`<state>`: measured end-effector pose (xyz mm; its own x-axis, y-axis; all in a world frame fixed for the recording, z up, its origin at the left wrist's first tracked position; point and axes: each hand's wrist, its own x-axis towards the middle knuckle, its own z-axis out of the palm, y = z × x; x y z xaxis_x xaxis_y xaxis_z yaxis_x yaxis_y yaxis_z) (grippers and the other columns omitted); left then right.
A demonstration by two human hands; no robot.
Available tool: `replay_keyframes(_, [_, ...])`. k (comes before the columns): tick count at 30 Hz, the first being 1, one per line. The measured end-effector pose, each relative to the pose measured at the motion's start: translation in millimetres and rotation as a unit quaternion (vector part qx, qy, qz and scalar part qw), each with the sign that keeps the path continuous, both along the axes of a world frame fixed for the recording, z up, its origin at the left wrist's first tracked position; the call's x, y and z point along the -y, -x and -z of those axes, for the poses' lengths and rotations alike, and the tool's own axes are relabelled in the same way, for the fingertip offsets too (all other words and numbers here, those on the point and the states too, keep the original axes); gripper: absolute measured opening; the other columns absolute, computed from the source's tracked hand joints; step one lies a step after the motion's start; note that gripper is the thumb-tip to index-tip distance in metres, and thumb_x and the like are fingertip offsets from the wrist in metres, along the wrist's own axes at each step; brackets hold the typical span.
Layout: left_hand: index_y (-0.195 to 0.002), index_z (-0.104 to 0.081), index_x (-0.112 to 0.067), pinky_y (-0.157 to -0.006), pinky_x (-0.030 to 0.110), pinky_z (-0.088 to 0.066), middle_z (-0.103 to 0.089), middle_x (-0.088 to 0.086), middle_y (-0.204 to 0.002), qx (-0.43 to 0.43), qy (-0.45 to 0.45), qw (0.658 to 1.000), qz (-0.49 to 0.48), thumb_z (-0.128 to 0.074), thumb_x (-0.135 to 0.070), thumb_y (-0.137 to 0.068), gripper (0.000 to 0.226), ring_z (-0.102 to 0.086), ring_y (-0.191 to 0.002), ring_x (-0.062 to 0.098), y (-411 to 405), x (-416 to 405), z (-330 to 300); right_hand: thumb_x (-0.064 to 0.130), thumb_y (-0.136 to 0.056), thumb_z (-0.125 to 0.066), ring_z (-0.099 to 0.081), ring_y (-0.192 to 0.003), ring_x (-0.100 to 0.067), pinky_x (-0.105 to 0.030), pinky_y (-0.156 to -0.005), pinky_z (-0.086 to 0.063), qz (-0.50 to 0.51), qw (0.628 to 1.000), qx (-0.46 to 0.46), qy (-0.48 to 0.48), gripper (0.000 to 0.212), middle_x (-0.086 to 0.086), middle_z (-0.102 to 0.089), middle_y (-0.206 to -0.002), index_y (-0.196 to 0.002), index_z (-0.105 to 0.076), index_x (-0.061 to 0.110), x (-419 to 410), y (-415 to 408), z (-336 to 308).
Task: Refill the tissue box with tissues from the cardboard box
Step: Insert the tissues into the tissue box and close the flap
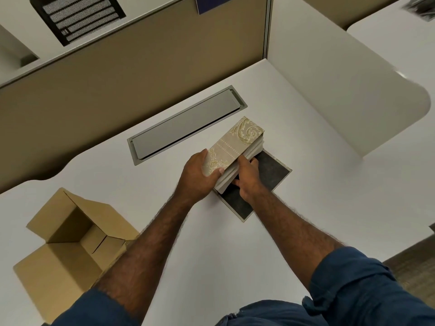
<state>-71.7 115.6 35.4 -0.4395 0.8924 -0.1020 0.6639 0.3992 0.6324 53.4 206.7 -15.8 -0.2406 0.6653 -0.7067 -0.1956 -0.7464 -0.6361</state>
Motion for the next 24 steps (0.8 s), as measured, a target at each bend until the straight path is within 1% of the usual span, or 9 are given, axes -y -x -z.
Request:
replay_keyframes(6, [-0.149,-0.042,-0.017,-0.080,0.005,-0.033,-0.053,0.006,-0.142,0.003,0.002,1.000,-0.002,-0.072,-0.054,-0.090,0.075,-0.045,-0.115,0.007,0,1,1,0.039,-0.100,-0.070,-0.065,-0.116,-0.026,-0.055,-0.101,-0.058,0.002,1.000,0.022,-0.001,0.057,-0.007,-0.065,-0.128,-0.147,-0.042,0.025,3,-1,2])
replay_keyframes(7, [-0.150,-0.042,-0.017,-0.082,0.008,-0.035,-0.052,0.007,-0.143,0.003,0.002,1.000,-0.003,-0.072,-0.053,-0.090,0.076,-0.045,-0.116,0.007,0,1,0,0.040,-0.099,-0.071,-0.066,-0.116,-0.026,-0.054,-0.101,-0.059,0.007,1.000,0.028,-0.001,0.056,-0.006,-0.065,-0.128,-0.145,-0.042,0.025,4,-1,3])
replay_keyframes(9, [-0.151,-0.041,-0.016,-0.086,0.014,-0.037,-0.051,0.008,-0.144,0.001,0.005,1.000,-0.005,-0.072,-0.053,-0.090,0.077,-0.043,-0.117,0.007,0,0,0,0.042,-0.097,-0.074,-0.068,-0.109,-0.022,-0.048,-0.090,-0.062,0.019,0.999,0.034,-0.001,0.054,-0.005,-0.067,-0.124,-0.139,-0.044,0.027,6,-3,1])
replay_keyframes(11, [-0.152,-0.040,-0.016,-0.084,0.012,-0.035,-0.051,0.008,-0.145,0.000,0.006,1.000,-0.007,-0.071,-0.054,-0.090,0.078,-0.043,-0.117,0.006,0,0,0,0.044,-0.095,-0.076,-0.069,-0.105,-0.020,-0.042,-0.080,-0.061,0.029,0.999,0.040,-0.001,0.059,-0.003,-0.068,-0.121,-0.142,-0.045,0.025,7,-4,0])
replay_keyframes(12, [-0.152,-0.040,-0.017,-0.084,0.012,-0.035,-0.051,0.007,-0.145,0.002,0.006,1.000,-0.007,-0.071,-0.054,-0.090,0.079,-0.042,-0.118,0.006,-1,0,0,0.044,-0.094,-0.077,-0.069,-0.106,-0.021,-0.042,-0.081,-0.062,0.033,0.998,0.046,-0.001,0.065,-0.003,-0.068,-0.121,-0.145,-0.044,0.022,7,-5,0])
replay_keyframes(16, [-0.153,-0.040,-0.016,-0.091,0.022,-0.040,-0.051,0.007,-0.145,0.009,0.004,1.000,-0.013,-0.072,-0.053,-0.091,0.079,-0.042,-0.118,0.007,-1,1,-2,0.046,-0.090,-0.076,-0.068,-0.113,-0.026,-0.052,-0.101,-0.060,0.048,0.995,0.087,-0.003,0.082,-0.006,-0.068,-0.129,-0.156,-0.038,0.017,9,-9,2])
replay_keyframes(19, [-0.152,-0.041,-0.016,-0.090,0.019,-0.038,-0.052,0.007,-0.144,0.009,0.000,1.000,-0.012,-0.072,-0.052,-0.091,0.078,-0.042,-0.117,0.006,-2,1,-3,0.046,-0.085,-0.079,-0.070,-0.111,-0.025,-0.053,-0.101,-0.061,0.066,0.994,0.088,-0.005,0.085,-0.005,-0.069,-0.127,-0.155,-0.038,0.017,12,-13,4])
replay_keyframes(21, [-0.153,-0.041,-0.016,-0.093,0.022,-0.039,-0.052,0.006,-0.144,0.015,0.004,1.000,-0.013,-0.072,-0.052,-0.091,0.078,-0.045,-0.119,0.009,-2,1,-4,0.046,-0.082,-0.081,-0.070,-0.112,-0.027,-0.055,-0.101,-0.061,0.068,0.994,0.088,-0.005,0.091,-0.006,-0.069,-0.128,-0.156,-0.037,0.017,13,-17,5])
replay_keyframes(24, [-0.154,-0.040,-0.015,-0.099,0.026,-0.039,-0.051,0.007,-0.147,0.023,0.005,1.000,-0.016,-0.073,-0.049,-0.091,0.079,-0.050,-0.131,0.019,-3,1,-4,0.048,-0.081,-0.081,-0.069,-0.108,-0.022,-0.049,-0.097,-0.061,0.065,0.994,0.092,-0.011,0.092,-0.002,-0.069,-0.123,-0.156,-0.038,0.017,16,-24,9])
